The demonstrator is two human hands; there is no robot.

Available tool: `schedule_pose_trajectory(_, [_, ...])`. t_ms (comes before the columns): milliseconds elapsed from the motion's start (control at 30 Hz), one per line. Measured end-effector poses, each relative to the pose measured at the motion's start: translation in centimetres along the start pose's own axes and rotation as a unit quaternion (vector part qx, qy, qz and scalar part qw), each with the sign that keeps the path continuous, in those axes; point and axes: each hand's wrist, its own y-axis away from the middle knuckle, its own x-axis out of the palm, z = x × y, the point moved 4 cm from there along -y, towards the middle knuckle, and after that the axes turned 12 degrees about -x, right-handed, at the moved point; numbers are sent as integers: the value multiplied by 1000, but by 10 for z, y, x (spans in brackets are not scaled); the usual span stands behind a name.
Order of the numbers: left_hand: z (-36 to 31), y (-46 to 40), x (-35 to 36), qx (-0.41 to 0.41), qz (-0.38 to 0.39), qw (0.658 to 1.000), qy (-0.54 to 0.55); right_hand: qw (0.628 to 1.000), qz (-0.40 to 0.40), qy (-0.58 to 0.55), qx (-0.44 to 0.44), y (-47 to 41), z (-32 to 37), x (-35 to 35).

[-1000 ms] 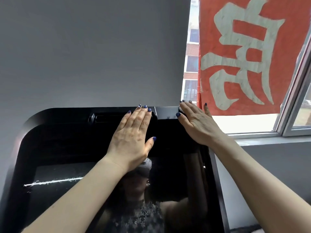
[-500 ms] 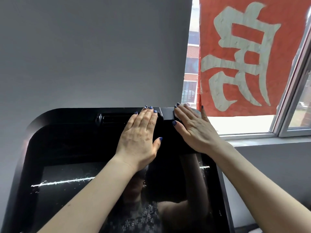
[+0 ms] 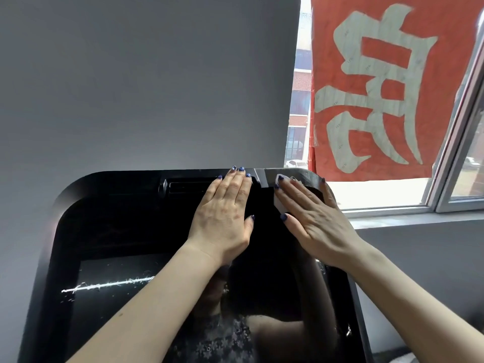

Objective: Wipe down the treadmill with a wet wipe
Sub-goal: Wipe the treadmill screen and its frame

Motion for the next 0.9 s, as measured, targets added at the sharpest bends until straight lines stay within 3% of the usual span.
schedule_pose_trajectory(167, [0,0,-3,1,10,1000,4,999,-30,-11,-15,-41,1,-10])
schedule_pose_trajectory(367, [0,0,-7,10,20,1000,-3,960,-206,61,-179,-21,-18,-10])
schedule_pose_trajectory(533, [8,1,-9,29,41,998,-27,943,-204,129,-227,2,-47,-14])
schedule_pose_trajectory(633, [20,8,-14,37,-2,998,-47,943,-189,148,-229,6,-57,-15])
schedule_pose_trajectory(733, [39,14,-14,25,-30,997,-63,943,-208,135,-222,3,-54,-13])
schedule_pose_trajectory(900, [45,13,-14,24,-8,996,-82,938,-249,87,-226,-23,-19,-2])
